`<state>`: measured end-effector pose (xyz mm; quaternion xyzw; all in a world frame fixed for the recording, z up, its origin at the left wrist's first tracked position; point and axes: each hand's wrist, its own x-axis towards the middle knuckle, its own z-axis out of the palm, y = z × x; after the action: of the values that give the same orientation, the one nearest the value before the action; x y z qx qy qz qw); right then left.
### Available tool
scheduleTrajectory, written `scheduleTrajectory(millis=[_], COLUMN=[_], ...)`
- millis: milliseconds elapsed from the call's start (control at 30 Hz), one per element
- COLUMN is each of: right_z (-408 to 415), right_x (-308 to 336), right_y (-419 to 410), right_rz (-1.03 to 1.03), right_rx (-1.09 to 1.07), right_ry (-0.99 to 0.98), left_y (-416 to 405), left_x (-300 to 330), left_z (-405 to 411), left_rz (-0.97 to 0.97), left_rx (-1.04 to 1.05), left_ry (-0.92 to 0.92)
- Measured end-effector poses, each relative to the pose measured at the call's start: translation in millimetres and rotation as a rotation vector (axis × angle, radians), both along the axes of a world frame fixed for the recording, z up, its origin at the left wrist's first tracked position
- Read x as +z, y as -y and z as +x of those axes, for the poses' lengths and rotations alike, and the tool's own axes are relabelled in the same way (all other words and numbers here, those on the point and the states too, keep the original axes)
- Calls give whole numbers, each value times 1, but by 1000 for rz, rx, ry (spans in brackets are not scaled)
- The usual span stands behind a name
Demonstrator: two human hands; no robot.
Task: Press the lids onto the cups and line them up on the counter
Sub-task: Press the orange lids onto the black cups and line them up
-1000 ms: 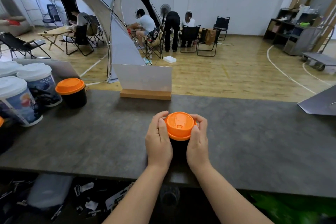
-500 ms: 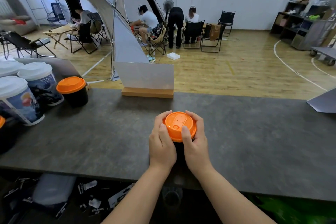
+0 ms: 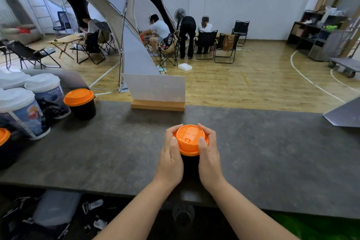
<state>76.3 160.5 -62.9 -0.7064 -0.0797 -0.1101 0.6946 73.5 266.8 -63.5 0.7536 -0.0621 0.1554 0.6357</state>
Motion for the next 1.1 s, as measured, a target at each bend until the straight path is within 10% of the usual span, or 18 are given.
scheduleTrajectory(millis=[1100], right_z=[1], right_x=[-2], right_y=[1], right_rz=[-7], right_rx=[-126], right_ry=[16], left_y=[15], left_x=[-4], left_z=[-4], left_rz=[-114], left_rx=[317], left_ry=[43])
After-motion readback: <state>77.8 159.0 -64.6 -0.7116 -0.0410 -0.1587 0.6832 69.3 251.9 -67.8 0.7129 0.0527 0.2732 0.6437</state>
